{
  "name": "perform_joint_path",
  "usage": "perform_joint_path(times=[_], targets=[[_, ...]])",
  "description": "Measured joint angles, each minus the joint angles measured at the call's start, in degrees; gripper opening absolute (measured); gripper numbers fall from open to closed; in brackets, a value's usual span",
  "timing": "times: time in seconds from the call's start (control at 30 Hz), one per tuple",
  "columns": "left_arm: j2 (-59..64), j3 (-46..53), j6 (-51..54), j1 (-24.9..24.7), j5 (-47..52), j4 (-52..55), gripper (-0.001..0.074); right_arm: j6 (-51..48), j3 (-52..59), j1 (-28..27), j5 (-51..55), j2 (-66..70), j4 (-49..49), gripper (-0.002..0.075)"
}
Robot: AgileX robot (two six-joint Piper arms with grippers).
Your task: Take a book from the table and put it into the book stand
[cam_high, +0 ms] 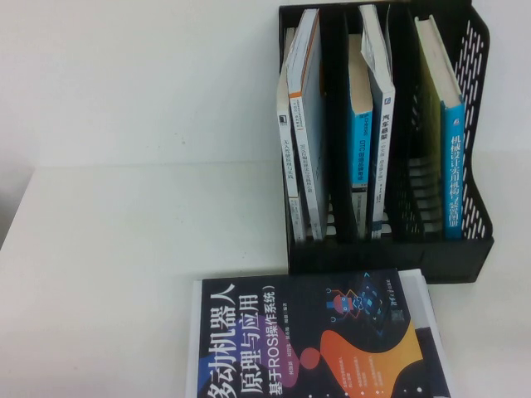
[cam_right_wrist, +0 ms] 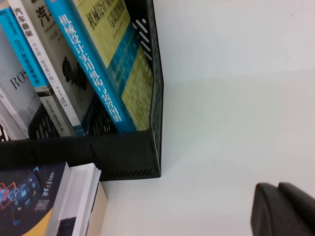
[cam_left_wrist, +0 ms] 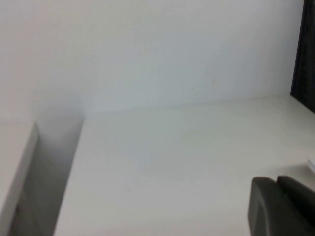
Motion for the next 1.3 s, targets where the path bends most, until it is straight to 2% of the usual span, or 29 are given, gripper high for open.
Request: perform_joint_path(times=[0.27,1.3], targets=[[0.0,-0.11,-5.51,0.0,11.03,2.29,-0.0001,0.0,0.0,0.0,0.0,0.0,0.0,-0.0003],[0.0,-0.37,-4.04,0.0,11.95,3.11,-0.0001,0.0,0.0,0.0,0.0,0.0,0.0,-0.0003]])
